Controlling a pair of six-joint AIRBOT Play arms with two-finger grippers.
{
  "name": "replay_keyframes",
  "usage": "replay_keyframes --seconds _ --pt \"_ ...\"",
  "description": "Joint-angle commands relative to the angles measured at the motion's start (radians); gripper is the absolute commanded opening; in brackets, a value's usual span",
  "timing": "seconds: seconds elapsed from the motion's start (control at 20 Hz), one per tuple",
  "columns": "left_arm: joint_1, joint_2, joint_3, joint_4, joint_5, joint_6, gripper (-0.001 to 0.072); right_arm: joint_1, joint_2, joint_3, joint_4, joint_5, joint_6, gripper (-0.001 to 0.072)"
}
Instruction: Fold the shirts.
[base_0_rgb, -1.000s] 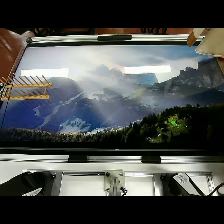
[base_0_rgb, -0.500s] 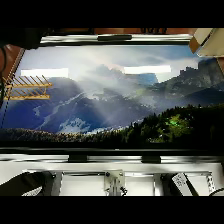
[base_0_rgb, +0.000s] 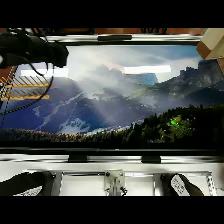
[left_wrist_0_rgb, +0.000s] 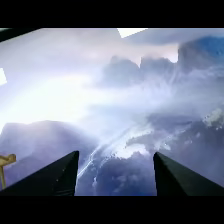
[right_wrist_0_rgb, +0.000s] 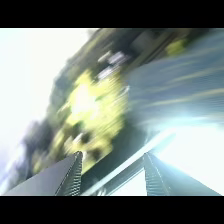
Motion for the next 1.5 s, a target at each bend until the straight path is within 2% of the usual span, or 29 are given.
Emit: replay_keyframes --seconds 0.0,0.1,0.15,0.25,0.3,0.4,0.55,0.65,1.0,1.45 --pt "0.023 -0.071 -0.001 0.001 -0.064 -0.018 0.0543 0.284 -0.066 -0.079 0.043 -0.080 0.032 0.0507" --pt "0.060 -0.126 -0.001 -0.001 -0.172 -0.095 0.0543 0.499 -0.146 -0.084 -0.078 -0.163 0.071 0.0508" --pt "0.075 -0.159 -0.001 -0.010 -0.257 -0.097 0.0545 0.590 -0.198 -0.084 -0.118 -0.185 0.092 0.0507" --pt "0.100 -0.228 -0.002 -0.011 -0.429 -0.103 0.0548 0.687 -0.307 -0.084 -0.086 -0.183 0.135 0.0508" --pt "0.107 -0.241 -0.015 -0.011 -0.467 -0.129 0.0548 0.705 -0.351 -0.084 -0.025 -0.166 0.121 0.0508" --pt "0.091 -0.208 -0.076 -0.039 -0.425 -0.191 0.0546 0.731 -0.394 -0.084 0.035 -0.176 0.099 0.0508" --pt "0.039 -0.106 -0.273 -0.068 -0.249 -0.275 0.0547 0.796 -0.379 -0.084 0.009 -0.249 0.099 0.0508" --pt "0.035 -0.083 -0.388 -0.068 -0.204 -0.322 0.0547 0.856 -0.383 -0.084 0.012 -0.299 0.111 0.0508" --pt "0.037 -0.093 -0.425 -0.066 -0.177 -0.322 0.0547 0.989 -0.383 -0.084 0.034 -0.347 0.120 0.0508" --pt "0.037 -0.093 -0.425 -0.064 -0.198 -0.303 0.0546 0.989 -0.383 -0.083 0.044 -0.347 0.120 0.0508"
